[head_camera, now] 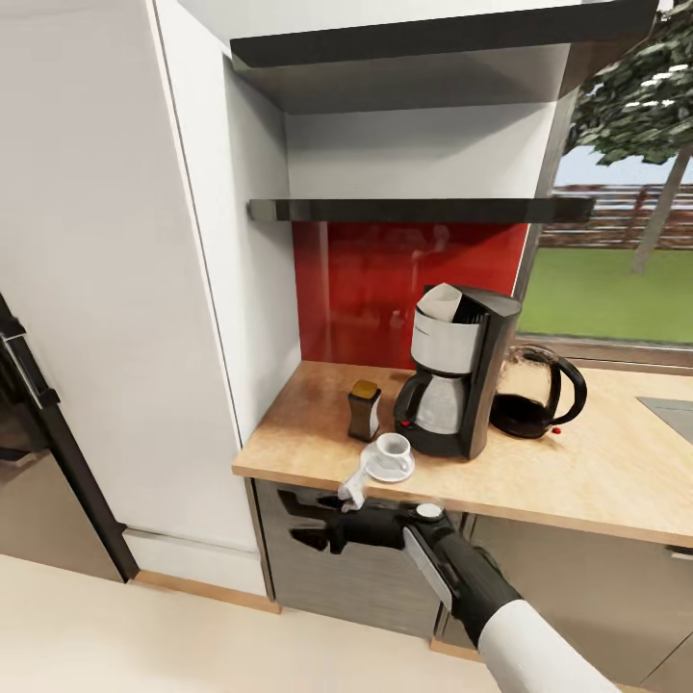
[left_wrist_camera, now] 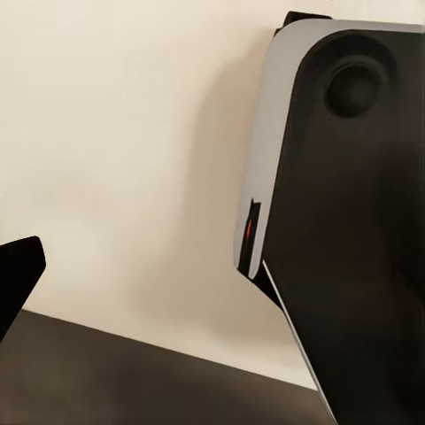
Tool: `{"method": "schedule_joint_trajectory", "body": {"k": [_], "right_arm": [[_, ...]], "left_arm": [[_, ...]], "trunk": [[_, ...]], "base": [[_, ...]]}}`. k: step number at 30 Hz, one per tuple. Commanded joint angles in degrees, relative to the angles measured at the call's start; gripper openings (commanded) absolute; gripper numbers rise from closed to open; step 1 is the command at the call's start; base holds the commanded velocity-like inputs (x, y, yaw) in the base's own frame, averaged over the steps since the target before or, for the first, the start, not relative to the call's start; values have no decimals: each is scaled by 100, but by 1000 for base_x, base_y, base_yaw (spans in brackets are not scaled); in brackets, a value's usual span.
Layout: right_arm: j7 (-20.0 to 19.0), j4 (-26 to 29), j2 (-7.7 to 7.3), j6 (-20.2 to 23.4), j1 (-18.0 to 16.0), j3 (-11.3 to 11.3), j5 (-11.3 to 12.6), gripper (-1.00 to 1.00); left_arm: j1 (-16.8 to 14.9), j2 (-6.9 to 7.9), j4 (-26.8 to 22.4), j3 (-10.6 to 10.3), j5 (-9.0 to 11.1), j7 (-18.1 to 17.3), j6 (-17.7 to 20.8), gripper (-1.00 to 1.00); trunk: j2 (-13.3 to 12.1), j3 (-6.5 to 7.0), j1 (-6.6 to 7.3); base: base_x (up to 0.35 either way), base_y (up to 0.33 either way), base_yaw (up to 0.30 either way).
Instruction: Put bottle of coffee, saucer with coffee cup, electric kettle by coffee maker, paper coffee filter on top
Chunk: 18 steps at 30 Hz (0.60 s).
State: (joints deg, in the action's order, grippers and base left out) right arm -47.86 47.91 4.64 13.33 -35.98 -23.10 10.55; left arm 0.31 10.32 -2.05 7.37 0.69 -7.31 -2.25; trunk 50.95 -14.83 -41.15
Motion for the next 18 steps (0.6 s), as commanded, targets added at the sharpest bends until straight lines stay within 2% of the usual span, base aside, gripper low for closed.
{"method": "schedule_joint_trajectory", "body": {"k": [1,4,5,8,11,15,18], "right_arm": [[-111,-297,7,-94,-6,-211,66,100],[-326,-877,105,-394,0,-509,75,100],[-490,-1464,223,-538,11,-593,72,100],[-565,-2239,322,-766,18,-624,71,100],[-584,-2909,352,-1108,20,-631,69,100],[-591,-3842,368,-1542,26,-634,57,100],[-577,-4426,340,-1807,67,-628,34,100]], "left_arm": [[1,0,-10,41,5,-31,2,100],[-1,-3,-7,39,6,-33,4,100],[-1,-9,-7,40,4,-33,5,100],[0,-12,-6,38,5,-32,5,100],[0,-17,-10,37,5,-33,5,100],[-4,-44,-14,36,-8,-34,5,100],[-4,-66,-15,42,-137,-28,3,100]], "trunk": [[5,-6,-1],[5,-6,-1],[5,-6,-1],[5,-6,-1],[5,-6,-1],[5,-6,-1],[5,-6,-1]], "base": [[0,0,0],[0,0,0],[0,0,0],[0,0,0],[0,0,0],[0,0,0],[0,0,0]]}}
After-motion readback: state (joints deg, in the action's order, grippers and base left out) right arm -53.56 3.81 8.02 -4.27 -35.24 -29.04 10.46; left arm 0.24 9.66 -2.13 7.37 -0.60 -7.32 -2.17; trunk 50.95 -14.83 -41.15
